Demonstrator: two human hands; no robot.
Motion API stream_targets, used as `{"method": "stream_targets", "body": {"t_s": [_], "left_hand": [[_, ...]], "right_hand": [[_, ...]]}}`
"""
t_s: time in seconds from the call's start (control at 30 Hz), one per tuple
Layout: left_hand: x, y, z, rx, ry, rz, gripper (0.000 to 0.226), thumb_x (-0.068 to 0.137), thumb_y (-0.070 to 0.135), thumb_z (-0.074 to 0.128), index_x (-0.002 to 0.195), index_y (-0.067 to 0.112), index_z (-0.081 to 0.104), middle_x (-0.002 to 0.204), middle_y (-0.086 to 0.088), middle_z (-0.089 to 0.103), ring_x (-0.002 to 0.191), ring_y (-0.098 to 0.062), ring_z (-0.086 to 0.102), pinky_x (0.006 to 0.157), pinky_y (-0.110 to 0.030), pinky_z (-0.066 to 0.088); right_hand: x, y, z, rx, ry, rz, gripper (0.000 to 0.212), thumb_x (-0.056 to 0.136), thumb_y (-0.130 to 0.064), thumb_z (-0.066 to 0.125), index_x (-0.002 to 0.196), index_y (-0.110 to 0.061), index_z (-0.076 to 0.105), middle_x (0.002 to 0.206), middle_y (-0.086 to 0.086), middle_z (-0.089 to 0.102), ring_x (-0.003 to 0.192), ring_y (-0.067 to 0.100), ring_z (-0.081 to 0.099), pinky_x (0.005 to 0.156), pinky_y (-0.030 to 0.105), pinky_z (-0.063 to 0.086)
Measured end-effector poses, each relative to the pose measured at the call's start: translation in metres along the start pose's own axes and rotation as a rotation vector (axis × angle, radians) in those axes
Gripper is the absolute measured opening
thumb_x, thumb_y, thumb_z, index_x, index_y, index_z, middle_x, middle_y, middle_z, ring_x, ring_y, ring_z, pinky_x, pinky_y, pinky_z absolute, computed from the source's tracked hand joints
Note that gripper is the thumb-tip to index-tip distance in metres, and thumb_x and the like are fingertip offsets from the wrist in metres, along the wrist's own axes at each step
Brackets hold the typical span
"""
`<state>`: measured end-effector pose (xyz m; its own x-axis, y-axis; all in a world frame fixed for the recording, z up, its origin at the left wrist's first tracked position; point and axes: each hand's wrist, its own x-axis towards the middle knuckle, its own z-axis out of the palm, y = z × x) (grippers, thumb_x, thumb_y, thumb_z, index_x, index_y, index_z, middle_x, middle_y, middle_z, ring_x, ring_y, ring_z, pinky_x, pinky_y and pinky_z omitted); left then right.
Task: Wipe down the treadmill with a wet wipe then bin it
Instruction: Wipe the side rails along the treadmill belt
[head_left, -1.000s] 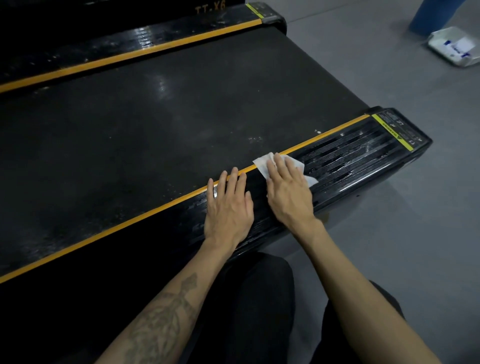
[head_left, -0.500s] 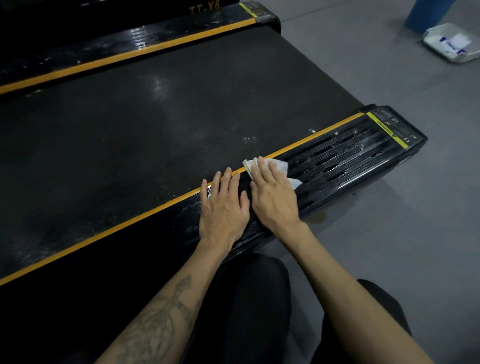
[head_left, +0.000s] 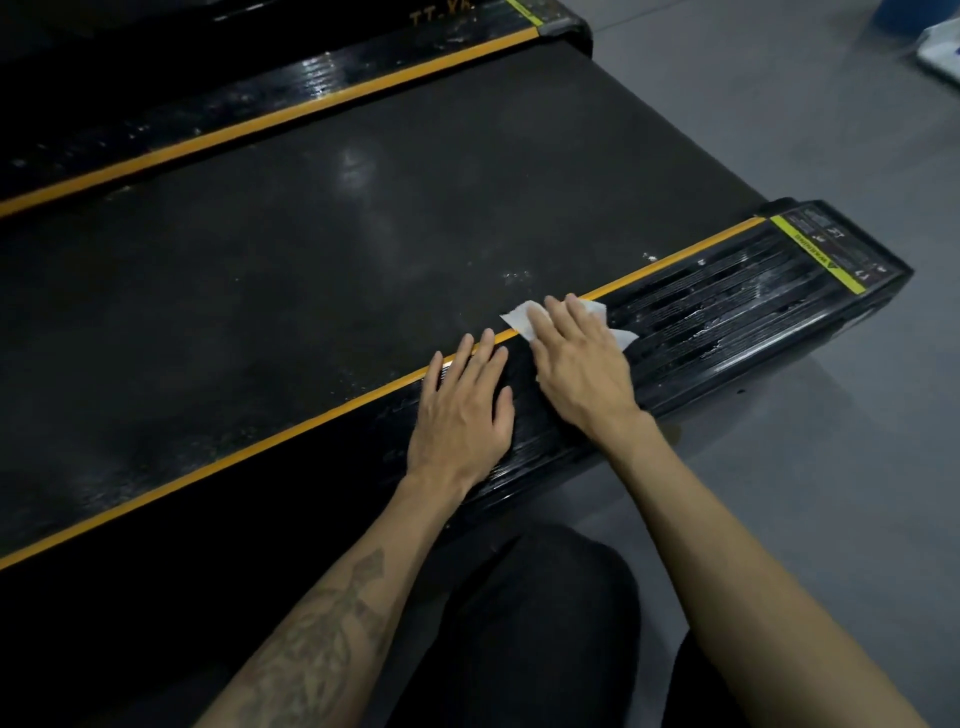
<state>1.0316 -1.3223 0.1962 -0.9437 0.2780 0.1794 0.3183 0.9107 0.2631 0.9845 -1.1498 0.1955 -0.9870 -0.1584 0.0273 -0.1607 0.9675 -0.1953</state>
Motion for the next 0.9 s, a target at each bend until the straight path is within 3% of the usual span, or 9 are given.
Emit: {"method": "stream_targets", "body": {"t_s": [0.17,0.3,0.37,0.5,0.7,0.9], "left_hand": [[0.0,-0.004,0.001,-0.021,0.026,-0.015,0.054,0.104,0.038,0.036,0.151,0.014,0.05,0.164,-0.001,0.038,0.154,-0.017,0.029,0.126,-0.049,0.023],[0.002,-0.001,0.002,-0.02,0.027,-0.023,0.053,0.103,0.038,0.035,0.148,0.015,0.053,0.162,-0.002,0.042,0.152,-0.018,0.034,0.125,-0.049,0.025],[0.002,0.001,0.002,-0.007,0.035,-0.024,0.053,0.103,0.038,0.034,0.145,0.015,0.056,0.16,-0.003,0.044,0.15,-0.019,0.037,0.124,-0.05,0.027],[0.004,0.003,0.003,0.026,0.051,-0.028,0.048,0.103,0.034,0.038,0.141,0.015,0.059,0.156,-0.006,0.049,0.145,-0.024,0.043,0.121,-0.052,0.032],[0.016,0.024,0.003,0.037,0.024,-0.103,0.028,0.099,0.027,0.051,0.119,0.011,0.062,0.145,-0.013,0.056,0.135,-0.031,0.051,0.117,-0.054,0.037],[0.029,0.033,0.01,-0.027,-0.026,-0.092,0.046,0.104,0.03,0.048,0.147,0.013,0.05,0.158,-0.012,0.044,0.149,-0.029,0.037,0.124,-0.055,0.024]], "right_hand": [[-0.015,-0.002,0.005,-0.002,-0.013,0.082,0.068,0.104,-0.037,0.008,0.157,-0.003,0.034,0.164,0.015,0.032,0.153,0.033,0.028,0.122,0.05,0.028],[0.007,0.013,0.011,-0.042,-0.084,-0.09,0.074,0.102,-0.037,-0.009,0.159,-0.003,0.024,0.165,0.015,0.03,0.155,0.033,0.019,0.124,0.047,0.02],[0.007,0.023,0.001,-0.023,-0.056,-0.037,0.07,0.103,-0.037,-0.002,0.16,-0.006,0.025,0.165,0.013,0.031,0.155,0.031,0.02,0.125,0.047,0.02],[-0.019,0.006,-0.004,0.052,0.021,0.08,0.057,0.111,-0.034,0.021,0.162,-0.009,0.021,0.171,0.008,0.016,0.158,0.027,0.011,0.127,0.044,0.014],[0.007,0.004,-0.007,0.029,-0.06,0.027,0.075,0.1,-0.042,0.0,0.158,-0.009,0.034,0.161,0.011,0.038,0.154,0.032,0.024,0.124,0.048,0.022],[-0.015,0.001,0.0,0.014,0.016,0.15,0.064,0.108,-0.037,0.007,0.158,-0.003,0.03,0.166,0.016,0.028,0.156,0.031,0.021,0.125,0.047,0.022]]}}
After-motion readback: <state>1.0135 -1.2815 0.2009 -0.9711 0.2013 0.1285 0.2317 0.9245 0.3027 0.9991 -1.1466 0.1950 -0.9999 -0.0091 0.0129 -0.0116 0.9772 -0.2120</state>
